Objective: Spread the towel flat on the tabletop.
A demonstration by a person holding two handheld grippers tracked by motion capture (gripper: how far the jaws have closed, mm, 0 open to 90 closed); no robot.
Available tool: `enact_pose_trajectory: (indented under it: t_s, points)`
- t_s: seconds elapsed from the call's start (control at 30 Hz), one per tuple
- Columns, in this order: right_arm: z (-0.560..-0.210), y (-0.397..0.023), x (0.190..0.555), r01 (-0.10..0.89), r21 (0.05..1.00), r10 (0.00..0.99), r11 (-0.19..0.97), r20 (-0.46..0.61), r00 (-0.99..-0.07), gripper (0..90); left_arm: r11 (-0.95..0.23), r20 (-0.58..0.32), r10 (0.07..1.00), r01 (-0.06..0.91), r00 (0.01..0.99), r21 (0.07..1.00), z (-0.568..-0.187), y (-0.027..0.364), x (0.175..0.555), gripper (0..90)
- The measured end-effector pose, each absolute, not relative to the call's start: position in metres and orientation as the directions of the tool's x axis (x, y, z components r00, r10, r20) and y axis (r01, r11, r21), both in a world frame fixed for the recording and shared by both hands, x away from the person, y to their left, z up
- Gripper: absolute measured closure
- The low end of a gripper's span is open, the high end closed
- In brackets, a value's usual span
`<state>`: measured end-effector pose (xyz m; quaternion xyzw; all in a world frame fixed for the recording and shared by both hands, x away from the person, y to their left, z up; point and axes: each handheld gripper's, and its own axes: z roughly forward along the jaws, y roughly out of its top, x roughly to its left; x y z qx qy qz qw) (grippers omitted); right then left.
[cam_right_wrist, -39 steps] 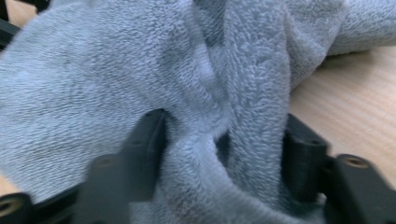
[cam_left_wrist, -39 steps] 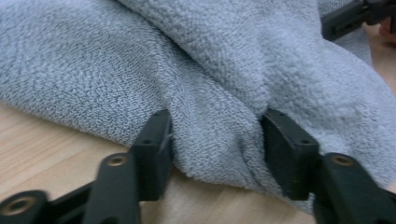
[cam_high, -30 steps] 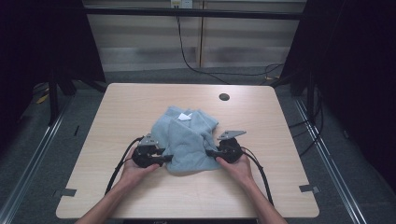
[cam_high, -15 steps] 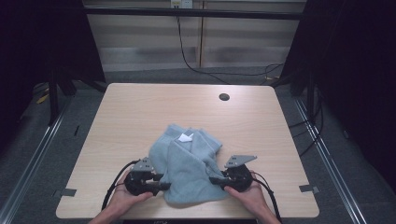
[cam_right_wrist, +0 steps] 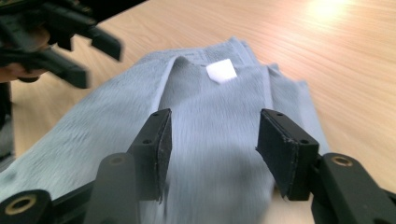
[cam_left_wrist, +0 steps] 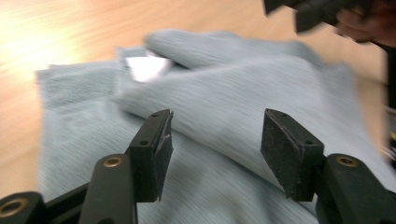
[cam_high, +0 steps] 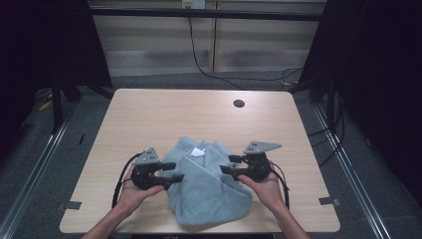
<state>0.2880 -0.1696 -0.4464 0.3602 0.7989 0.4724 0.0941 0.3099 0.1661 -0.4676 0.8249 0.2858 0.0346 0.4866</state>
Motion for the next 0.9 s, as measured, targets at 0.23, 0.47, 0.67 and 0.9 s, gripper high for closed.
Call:
enact_pose_trajectory:
  t_s: [0.23,0.47,0.67,0.9]
  points:
    - [-0.472,-0.134,0.327,0.537,0.763,0.653,0.362,0.203,-0.729,28.2,-0.432,-0.239,0.503,0.481,0.830,0.763,-0.497,0.159,0.316,38.4]
    - [-0.499,-0.128,0.321,0.555,0.725,0.682,0.407,0.162,-0.713,26.7,-0.464,-0.230,0.475,0.464,0.849,0.755,-0.499,0.162,0.305,38.6]
    - [-0.496,-0.126,0.320,0.543,0.720,0.718,0.431,0.091,-0.690,63.6,-0.463,-0.264,0.458,0.481,0.849,0.745,-0.499,0.163,0.312,40.8]
    - [-0.484,-0.152,0.325,0.552,0.758,0.748,0.348,0.131,-0.651,86.1,-0.498,-0.223,0.463,0.460,0.858,0.735,-0.497,0.165,0.306,46.5]
